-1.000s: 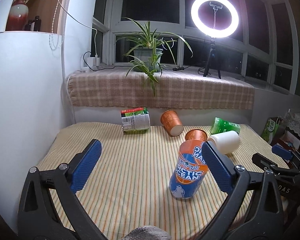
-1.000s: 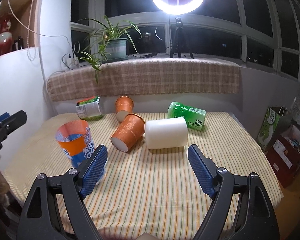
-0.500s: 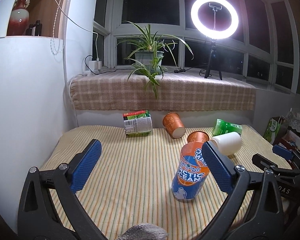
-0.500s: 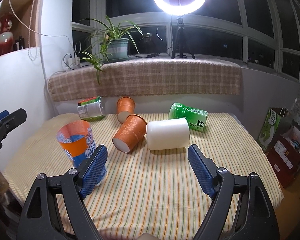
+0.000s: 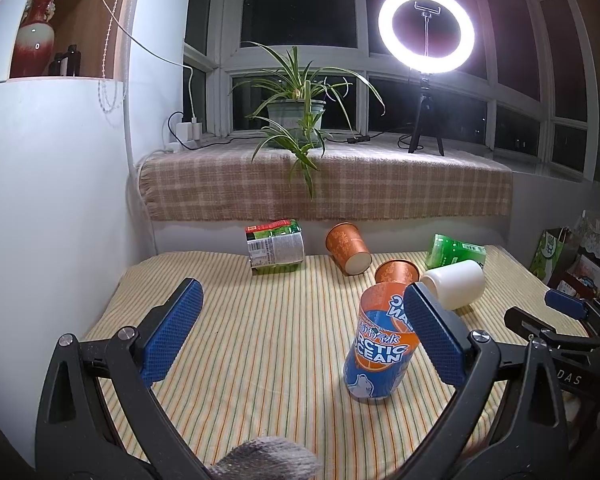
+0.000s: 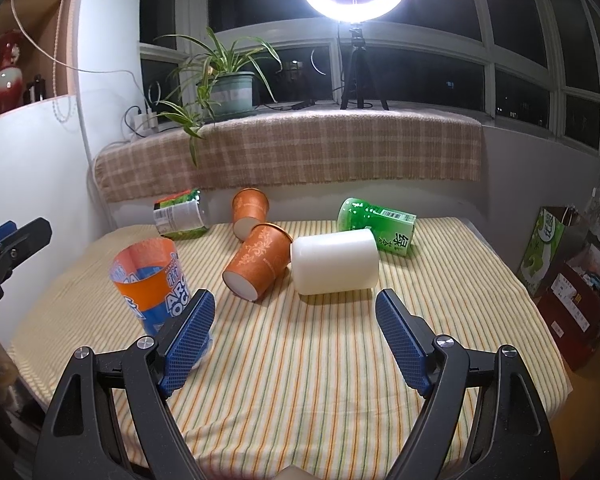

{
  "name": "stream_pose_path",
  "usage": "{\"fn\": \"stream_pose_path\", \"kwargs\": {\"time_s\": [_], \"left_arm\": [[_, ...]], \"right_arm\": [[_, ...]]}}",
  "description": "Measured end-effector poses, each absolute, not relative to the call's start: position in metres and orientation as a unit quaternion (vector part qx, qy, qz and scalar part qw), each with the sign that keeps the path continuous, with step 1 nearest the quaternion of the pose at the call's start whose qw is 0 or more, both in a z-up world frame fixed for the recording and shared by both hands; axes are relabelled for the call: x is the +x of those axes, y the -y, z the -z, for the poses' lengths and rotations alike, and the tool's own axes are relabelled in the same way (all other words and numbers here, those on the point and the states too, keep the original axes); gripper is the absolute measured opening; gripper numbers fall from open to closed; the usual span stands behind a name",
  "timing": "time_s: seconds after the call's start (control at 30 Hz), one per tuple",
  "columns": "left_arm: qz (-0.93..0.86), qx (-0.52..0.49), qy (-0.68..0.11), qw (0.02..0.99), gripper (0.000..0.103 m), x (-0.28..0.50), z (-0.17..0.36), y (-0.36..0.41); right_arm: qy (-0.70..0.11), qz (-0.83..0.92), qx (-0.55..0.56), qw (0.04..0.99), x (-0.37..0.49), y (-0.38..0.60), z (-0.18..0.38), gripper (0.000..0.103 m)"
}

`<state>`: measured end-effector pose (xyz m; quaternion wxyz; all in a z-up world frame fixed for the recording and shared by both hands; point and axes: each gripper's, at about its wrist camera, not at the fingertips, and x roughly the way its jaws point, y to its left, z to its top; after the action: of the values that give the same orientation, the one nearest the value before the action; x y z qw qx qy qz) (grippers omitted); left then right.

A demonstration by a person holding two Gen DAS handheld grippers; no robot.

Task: Flip cup upright

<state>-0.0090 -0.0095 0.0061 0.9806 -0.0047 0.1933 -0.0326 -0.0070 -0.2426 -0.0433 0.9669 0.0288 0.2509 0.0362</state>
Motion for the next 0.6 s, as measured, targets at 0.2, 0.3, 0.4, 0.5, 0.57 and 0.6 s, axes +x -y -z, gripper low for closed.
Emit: {"fn": "stream_pose_path", "kwargs": {"time_s": [0.2,0.3,0.4,0.5,0.57,0.6], "left_arm": [[0.032,-0.006,-0.194,0.980,0.102,-0.0085,-0.0049,0.0097],[0.032,-0.006,-0.195,0.980,0.102,-0.0083,-0.0045,0.0090],[0.031,-0.006,-0.195,0.980,0.102,-0.0083,-0.0041,0.0083],[0.028,-0.008,-0.195,0.980,0.102,-0.0089,-0.0017,0.0056],[0.028,-0.008,-0.195,0.980,0.102,-0.0094,-0.0014,0.0041],[0.027,-0.008,-0.195,0.980,0.102,-0.0101,-0.0009,0.0028]], "right_arm": [[-0.254,-0.036,0.028,0.966,-0.0050,0.2428,0.0450,0.083],[-0.258,-0.036,0.028,0.965,-0.0037,0.2424,0.0472,0.083],[-0.263,-0.038,0.029,0.964,-0.0025,0.2417,0.0491,0.083],[-0.267,-0.040,0.028,0.963,-0.0016,0.2400,0.0513,0.083],[-0.268,-0.041,0.028,0.962,-0.0013,0.2393,0.0520,0.083],[-0.269,-0.042,0.028,0.962,-0.0016,0.2389,0.0523,0.083]]}}
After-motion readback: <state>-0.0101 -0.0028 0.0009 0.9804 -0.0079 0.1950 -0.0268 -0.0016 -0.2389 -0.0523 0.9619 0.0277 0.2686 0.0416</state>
